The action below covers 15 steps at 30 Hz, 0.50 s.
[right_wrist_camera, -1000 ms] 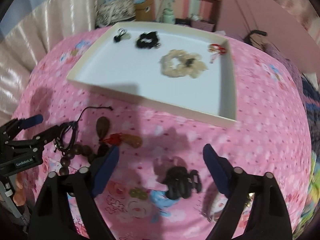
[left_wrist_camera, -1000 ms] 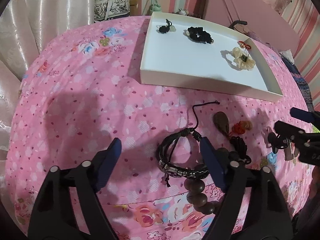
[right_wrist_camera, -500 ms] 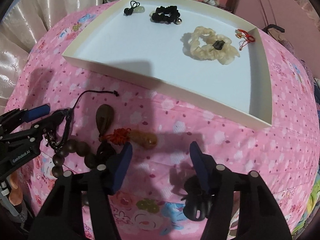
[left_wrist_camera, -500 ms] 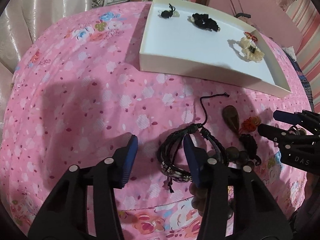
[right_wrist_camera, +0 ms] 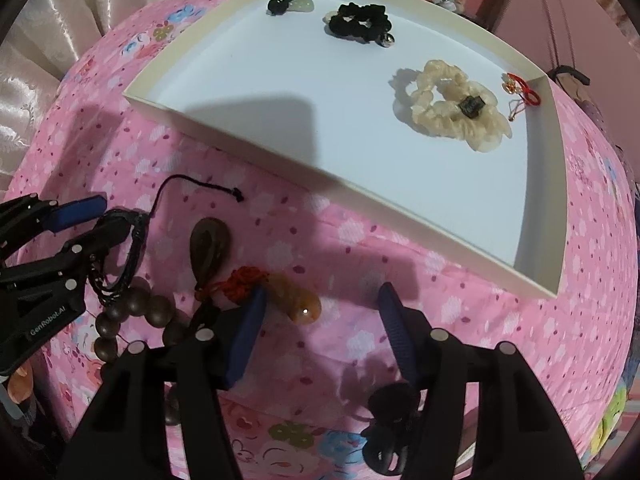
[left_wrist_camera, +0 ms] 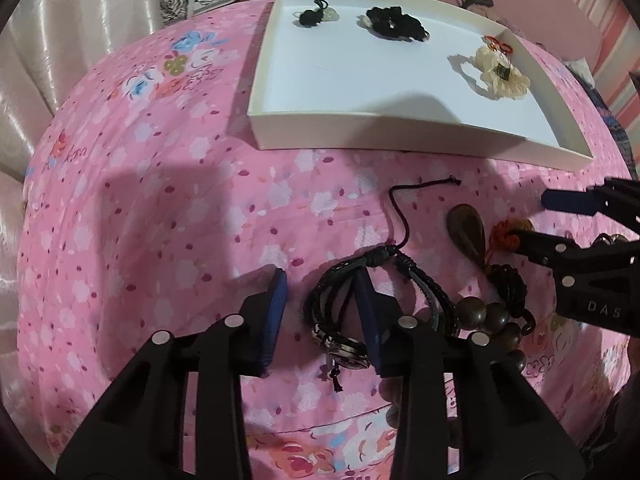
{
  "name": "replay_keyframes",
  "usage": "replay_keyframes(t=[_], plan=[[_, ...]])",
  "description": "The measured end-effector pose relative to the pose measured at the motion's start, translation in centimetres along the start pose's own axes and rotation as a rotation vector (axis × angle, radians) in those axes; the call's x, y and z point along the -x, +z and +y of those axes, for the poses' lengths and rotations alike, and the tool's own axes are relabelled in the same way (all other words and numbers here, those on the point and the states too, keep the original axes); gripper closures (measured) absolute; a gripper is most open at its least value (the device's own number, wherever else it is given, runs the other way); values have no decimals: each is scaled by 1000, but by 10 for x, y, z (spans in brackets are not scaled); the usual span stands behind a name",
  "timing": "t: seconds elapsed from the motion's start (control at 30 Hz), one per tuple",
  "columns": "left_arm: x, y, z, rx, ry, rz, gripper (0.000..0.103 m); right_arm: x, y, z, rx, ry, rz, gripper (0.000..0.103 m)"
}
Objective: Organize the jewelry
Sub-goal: 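Grasp the black leather bracelet with the left tool while the right tool grasps the red-tasseled pendant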
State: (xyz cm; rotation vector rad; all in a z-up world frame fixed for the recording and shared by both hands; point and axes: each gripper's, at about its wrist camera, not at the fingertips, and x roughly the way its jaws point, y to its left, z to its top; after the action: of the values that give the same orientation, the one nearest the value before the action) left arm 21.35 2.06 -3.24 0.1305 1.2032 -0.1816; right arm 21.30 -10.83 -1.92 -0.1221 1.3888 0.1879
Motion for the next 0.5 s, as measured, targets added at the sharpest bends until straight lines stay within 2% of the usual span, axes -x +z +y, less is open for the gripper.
replay_keyframes(t=[0.13,0.27,0.5], plan=[[-4,9,-3,-7,-18,14,79,-5,7,2,21,-2,11,44],[-6,11,-4,-11,-25,12,81,-7,10,2,30,19,2,50],[-5,10,-1,-6,-26,11,82,-6,9,6,49,39,-20,79]])
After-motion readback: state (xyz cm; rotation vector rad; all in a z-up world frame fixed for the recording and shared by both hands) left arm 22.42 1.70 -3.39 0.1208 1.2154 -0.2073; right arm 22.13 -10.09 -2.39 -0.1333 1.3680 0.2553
